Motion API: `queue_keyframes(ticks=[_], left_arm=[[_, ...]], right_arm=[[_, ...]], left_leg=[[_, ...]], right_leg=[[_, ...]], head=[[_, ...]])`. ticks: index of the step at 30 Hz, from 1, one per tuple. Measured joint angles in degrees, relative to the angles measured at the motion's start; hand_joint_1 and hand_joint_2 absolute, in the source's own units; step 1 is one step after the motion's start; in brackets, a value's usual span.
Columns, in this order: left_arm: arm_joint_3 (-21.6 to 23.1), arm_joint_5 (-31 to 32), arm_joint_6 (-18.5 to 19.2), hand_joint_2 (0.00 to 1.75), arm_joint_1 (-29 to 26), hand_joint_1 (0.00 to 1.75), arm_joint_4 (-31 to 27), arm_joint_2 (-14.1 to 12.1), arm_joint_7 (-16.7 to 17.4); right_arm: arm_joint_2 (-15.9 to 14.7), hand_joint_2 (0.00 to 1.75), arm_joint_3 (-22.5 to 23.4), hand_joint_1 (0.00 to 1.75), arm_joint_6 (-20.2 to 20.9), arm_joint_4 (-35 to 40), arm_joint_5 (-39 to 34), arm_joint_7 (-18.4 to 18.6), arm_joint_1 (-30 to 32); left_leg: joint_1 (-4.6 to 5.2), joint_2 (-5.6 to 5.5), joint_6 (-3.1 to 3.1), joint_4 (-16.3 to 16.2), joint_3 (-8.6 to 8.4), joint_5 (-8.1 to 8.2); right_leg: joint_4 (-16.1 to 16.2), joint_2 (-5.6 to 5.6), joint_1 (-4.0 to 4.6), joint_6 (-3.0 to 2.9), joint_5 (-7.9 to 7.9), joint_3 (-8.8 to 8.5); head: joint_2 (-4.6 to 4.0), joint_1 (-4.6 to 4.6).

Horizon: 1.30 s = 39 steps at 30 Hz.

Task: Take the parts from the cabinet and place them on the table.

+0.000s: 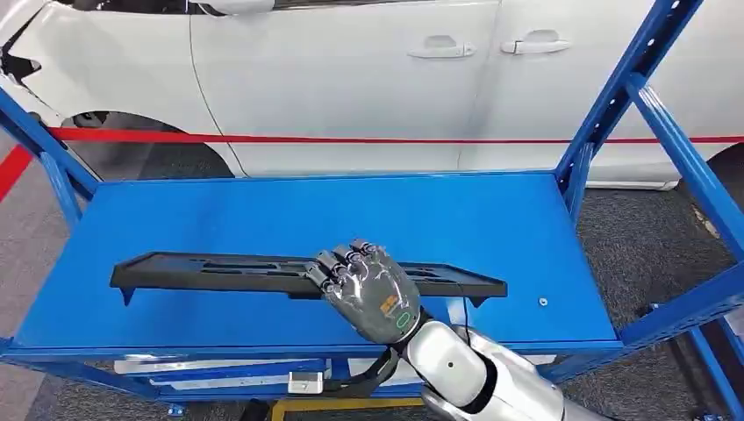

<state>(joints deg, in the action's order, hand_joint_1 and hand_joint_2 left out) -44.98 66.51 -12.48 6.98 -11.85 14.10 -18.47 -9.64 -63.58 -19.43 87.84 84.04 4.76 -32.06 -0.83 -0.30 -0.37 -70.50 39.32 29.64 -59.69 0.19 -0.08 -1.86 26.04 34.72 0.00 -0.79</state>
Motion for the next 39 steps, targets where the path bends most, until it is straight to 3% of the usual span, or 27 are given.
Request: queue_keyframes(ticks=[1, 2, 3, 7, 8, 9, 10, 12, 13, 14, 17, 18, 21, 23, 24, 26, 27, 28, 29, 30, 32, 33, 35, 37, 38, 39], left_arm=[[0.0, 0.0, -0.1, 1.75, 0.1, 0.0, 0.0, 0.0, 0.0], [0.0, 0.0, -0.2, 1.75, 0.1, 0.0, 0.0, 0.0, 0.0], [0.0, 0.0, -0.3, 1.75, 0.3, 0.0, 0.0, -0.1, 0.0], [0.0, 0.0, -0.6, 1.75, 0.0, 0.0, 0.0, 0.0, 0.1], [0.0, 0.0, -0.7, 1.75, 0.1, 0.0, 0.0, 0.1, 0.3], [0.0, 0.0, -0.7, 1.75, 0.2, 0.0, 0.0, 0.1, 0.3], [0.0, 0.0, -0.7, 1.75, 0.3, 0.0, 0.0, 0.1, 0.2], [0.0, 0.0, -0.7, 1.75, 0.2, 0.0, 0.0, 0.1, 0.3], [0.0, 0.0, -0.7, 1.75, 0.1, 0.0, 0.0, 0.1, 0.3], [0.0, 0.0, -0.7, 1.75, 0.1, 0.0, 0.0, 0.1, 0.3], [0.0, 0.0, -0.7, 1.75, 0.2, 0.0, 0.0, 0.1, 0.3], [0.0, 0.0, -0.7, 1.75, 0.3, 0.0, 0.0, 0.1, 0.3], [0.0, 0.1, -0.7, 1.75, 0.3, 0.0, 0.0, 0.1, 0.2], [0.0, 0.1, -0.7, 1.75, 0.3, 0.0, 0.0, 0.1, 0.2], [0.0, 0.1, -0.7, 1.75, 0.3, 0.0, 0.0, 0.1, 0.2], [0.0, 0.1, -0.6, 1.75, 0.3, 0.0, 0.0, 0.1, 0.2], [0.0, 0.1, -0.6, 1.75, 0.3, 0.0, 0.0, 0.1, 0.2], [0.0, 0.0, -0.6, 1.75, 0.2, 0.0, 0.0, 0.1, 0.2], [0.0, 0.0, -0.6, 1.75, 0.2, 0.0, 0.0, 0.1, 0.2], [0.0, 0.0, -0.6, 1.75, 0.2, 0.0, 0.0, 0.0, 0.2], [0.0, 0.0, -0.3, 1.75, 0.3, 0.0, 0.0, 0.0, 0.2], [0.0, 0.0, 0.1, 1.75, 0.4, 0.0, 0.0, -0.2, 0.2], [0.0, -0.1, 0.4, 1.75, 0.4, 0.0, 0.0, -0.3, -0.2], [0.0, 0.0, 0.1, 1.75, 0.1, 0.0, 0.0, -0.3, -0.5], [0.0, 0.0, 0.0, 1.75, 0.0, 0.0, 0.0, -0.3, -0.7], [0.0, 0.0, 0.0, 1.75, 0.0, 0.0, 0.0, -0.3, -0.7]], right_arm=[[0.0, 1.75, 0.2, 1.75, 0.0, 0.0, 0.0, 0.0, 0.0], [0.1, 1.75, 0.4, 1.75, 0.0, 0.0, 0.0, 0.0, 0.0], [0.2, 1.75, 0.6, 1.75, 0.0, 0.0, 0.0, 0.2, 0.0], [0.2, 1.75, 1.0, 1.75, 0.0, 0.0, 0.0, 0.1, 0.0], [0.2, 1.75, 1.3, 1.75, 0.0, 0.0, -0.1, 0.0, 0.0], [0.2, 1.75, 1.4, 1.75, 0.0, 0.0, -0.2, -0.1, -0.1], [0.2, 1.75, 1.5, 1.75, 0.1, -0.1, -0.2, -0.1, -0.1], [0.2, 1.75, 1.6, 1.75, 0.1, -0.3, -0.4, -0.2, 0.1], [0.2, 1.75, 1.6, 1.75, 0.1, -0.5, -0.4, -0.2, 0.2], [0.2, 1.75, 1.6, 1.75, 0.1, -0.6, -0.5, -0.2, 0.2], [0.2, 1.75, 1.6, 1.75, 0.1, -0.7, -0.6, -0.3, 0.1], [0.2, 1.75, 1.6, 1.75, 0.1, -0.8, -0.6, -0.3, 0.1], [0.3, 1.75, 1.7, 1.75, 0.1, -1.0, -0.7, -0.4, 0.1], [0.5, 1.75, 1.7, 1.75, 0.1, -1.0, -0.7, -0.4, 0.0], [0.6, 1.75, 1.8, 1.75, 0.1, -1.0, -0.7, -0.4, 0.0], [0.9, 1.75, 1.8, 1.75, 0.1, -1.1, -0.7, -0.4, -0.1], [0.9, 1.75, 1.8, 1.75, 0.1, -1.3, -0.7, -0.4, -0.1], [0.9, 1.75, 1.8, 1.75, 0.1, -1.4, -0.7, -0.4, -0.1], [0.9, 1.75, 1.8, 1.75, 0.1, -1.6, -0.7, -0.4, -0.1], [0.9, 1.75, 1.8, 1.75, 0.2, -1.7, -0.7, -0.4, -0.1], [1.0, 1.75, 1.9, 1.75, 0.1, -1.7, -0.7, -0.4, -0.1], [1.1, 1.75, 2.0, 1.75, 0.1, -1.7, -0.7, -0.4, -0.1], [1.2, 1.75, 2.1, 1.75, 0.1, -1.8, -0.7, -0.4, -0.1], [1.2, 1.75, 2.2, 1.75, 0.1, -1.8, -0.7, -0.3, -0.1], [1.2, 1.75, 2.2, 1.75, 0.1, -1.8, -0.7, -0.3, -0.1], [1.2, 1.75, 2.4, 1.75, 0.1, -1.9, -0.7, -0.2, 0.0]], left_leg=[[0.13, 0.0, 0.46, 5.6, -2.77, -2.65], [0.36, -0.01, 1.1, 10.6, -5.01, -3.89], [0.67, 0.09, 1.18, 11.5, -5.61, -3.28], [0.63, -0.02, 1.78, 12.2, -5.44, -4.21], [0.02, 0.29, 2.06, 13.0, -5.69, -4.85], [0.03, 0.25, 2.4, 13.2, -5.62, -5.1], [0.03, 0.3, 2.57, 13.2, -5.38, -5.23], [0.06, 0.37, 2.57, 13.0, -4.89, -5.4], [0.04, 0.39, 2.53, 12.8, -4.64, -5.45], [0.0, 0.39, 2.45, 12.5, -4.36, -5.5], [-0.2, 0.29, 1.95, 11.5, -3.77, -5.41], [0.01, 0.22, 1.46, 11.2, -3.42, -5.47], [0.07, 0.18, 0.28, 11.4, -3.13, -6.13], [-0.3, 0.2, -0.35, 11.0, -2.69, -5.73], [-0.29, 0.23, -0.55, 9.4, -2.11, -3.81], [-0.3, 0.23, -0.9, 1.0, 1.08, 1.71], [-0.3, 0.23, -1.01, -3.1, 2.61, 3.69], [-0.29, 0.23, -1.01, -6.3, 3.56, 4.76], [-0.28, 0.23, -0.86, -6.3, 3.03, 4.39], [-0.25, 0.23, -0.55, -3.4, 1.01, 2.91], [0.15, 0.19, 0.49, 7.1, -5.74, -1.0], [0.45, 0.2, 1.22, 11.5, -7.92, -0.65], [0.77, 0.31, 1.21, 11.8, -7.97, -1.42], [0.93, 0.28, 1.82, 12.0, -7.87, -2.05], [0.3, 0.38, 2.17, 13.3, -7.96, -3.02], [0.18, 0.73, 2.42, 13.7, -7.93, -3.64]], right_leg=[[-0.1, 0.03, 0.08, -0.02, 0.04, -0.07], [-0.1, 0.02, 0.07, -0.01, 0.05, -0.08], [-0.1, 0.02, 0.41, 0.21, -0.02, 0.16], [0.2, 0.01, 0.34, 1.25, -0.6, 0.17], [-0.4, 0.1, 0.31, 1.6, 0.28, 0.39], [-2.1, 0.03, 0.34, 1.9, 2.03, 1.16], [-6.3, 0.03, 0.11, 2.21, 4.79, 2.86], [-15.4, 0.03, -0.32, 2.71, 8.88, 6.51], [-17.0, 0.0, -0.48, 2.88, 8.99, 7.06], [-16.0, -0.04, -0.75, 3.06, 7.86, 6.27], [-2.1, -0.17, -1.38, 3.32, 1.93, -1.82], [-1.0, -0.1, -1.13, 3.17, 3.22, -2.2], [-0.9, 0.14, -0.67, 2.06, 2.09, -1.5], [-0.3, -0.09, -0.97, 0.79, 1.22, -1.4], [-0.2, -0.14, -0.93, 0.42, 0.96, -1.18], [-0.2, -0.24, -0.74, -0.12, 0.4, -0.37], [-0.3, -0.29, -0.59, -0.19, 0.17, 0.04], [-0.4, -0.32, -0.41, -0.22, -0.12, 0.53], [-0.5, -0.32, -0.24, -0.24, -0.35, 0.96], [-0.6, -0.3, -0.09, -0.23, -0.57, 1.31], [-0.6, -0.22, 0.13, -0.08, -0.92, 1.58], [-0.6, -0.27, 0.03, 0.09, -1.12, 1.63], [-0.5, -0.34, 0.12, 0.84, -1.62, 1.88], [0.0, -0.41, -0.03, 1.53, -2.29, 1.73], [0.0, -0.31, 0.52, 1.92, -2.37, 1.77], [-0.9, -0.15, 0.21, 2.11, -0.91, 2.32]], head=[[0.0, 0.02], [0.0, 0.0], [0.0, 0.0], [0.0, 0.0], [0.0, 0.0], [0.0, -0.17], [0.0, -0.13], [0.0, -0.13], [0.0, -0.13], [0.0, -0.17], [0.0, -0.15], [0.0, -0.15], [0.0, -0.07], [0.0, -0.06], [0.0, -0.02], [0.0, 0.0], [0.0, -0.02], [0.0, 0.0], [0.0, 0.0], [0.0, 0.0], [0.0, 0.0], [0.0, -0.04], [0.0, -0.02], [0.0, -0.02], [0.0, -0.04], [0.0, -0.08]])
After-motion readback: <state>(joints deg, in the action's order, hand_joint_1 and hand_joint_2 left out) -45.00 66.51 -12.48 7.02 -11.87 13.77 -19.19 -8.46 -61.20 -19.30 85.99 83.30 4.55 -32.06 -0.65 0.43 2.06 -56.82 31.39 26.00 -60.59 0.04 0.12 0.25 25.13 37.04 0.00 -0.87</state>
